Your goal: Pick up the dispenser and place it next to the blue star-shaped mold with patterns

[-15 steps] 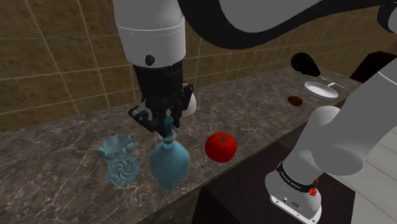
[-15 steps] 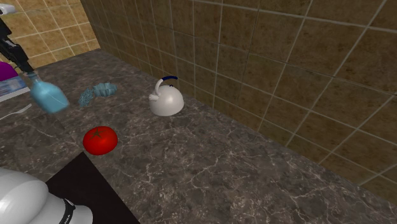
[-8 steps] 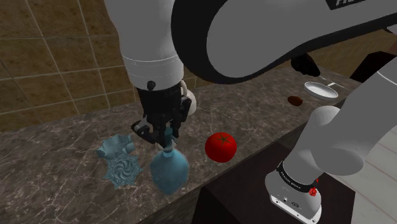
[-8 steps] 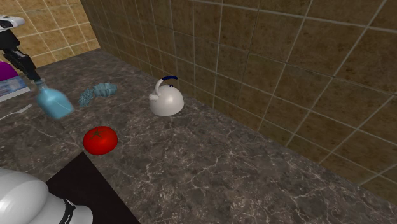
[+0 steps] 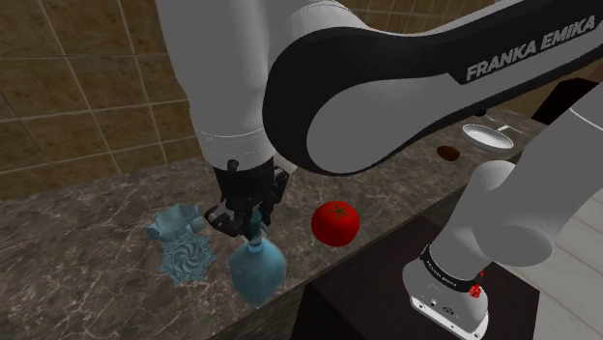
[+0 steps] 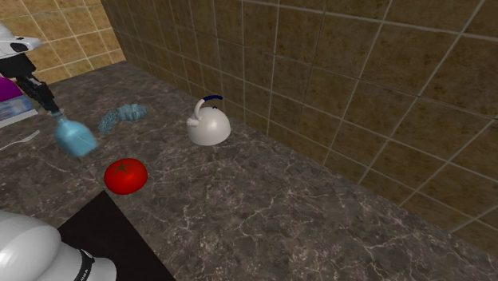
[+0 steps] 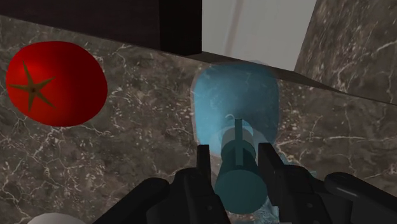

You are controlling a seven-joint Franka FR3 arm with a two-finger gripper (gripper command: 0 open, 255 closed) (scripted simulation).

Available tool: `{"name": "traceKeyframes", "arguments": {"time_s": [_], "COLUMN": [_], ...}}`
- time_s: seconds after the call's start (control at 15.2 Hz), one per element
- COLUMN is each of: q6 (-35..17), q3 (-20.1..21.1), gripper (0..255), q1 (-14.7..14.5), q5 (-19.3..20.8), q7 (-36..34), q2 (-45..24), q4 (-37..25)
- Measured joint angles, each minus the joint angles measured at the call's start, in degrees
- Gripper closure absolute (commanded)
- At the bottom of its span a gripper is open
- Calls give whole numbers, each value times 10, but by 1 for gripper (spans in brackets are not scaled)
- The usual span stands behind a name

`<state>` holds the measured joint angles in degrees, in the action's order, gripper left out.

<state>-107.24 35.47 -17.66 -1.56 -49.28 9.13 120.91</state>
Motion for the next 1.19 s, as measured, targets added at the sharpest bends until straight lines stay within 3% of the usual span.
{"name": "traceKeyframes", "arguments": {"time_s": [0.4, 0.79, 0.86, 1.19], "q6": [-47, -52, -52, -52], "q3": [5, 5, 5, 5], "gripper": [255, 255, 0, 0], "q1": [0, 0, 0, 0], "q5": [8, 9, 9, 9], "q7": [-8, -10, -10, -10], "q2": [-16, -18, -18, -18], "q4": [34, 37, 37, 37]}}
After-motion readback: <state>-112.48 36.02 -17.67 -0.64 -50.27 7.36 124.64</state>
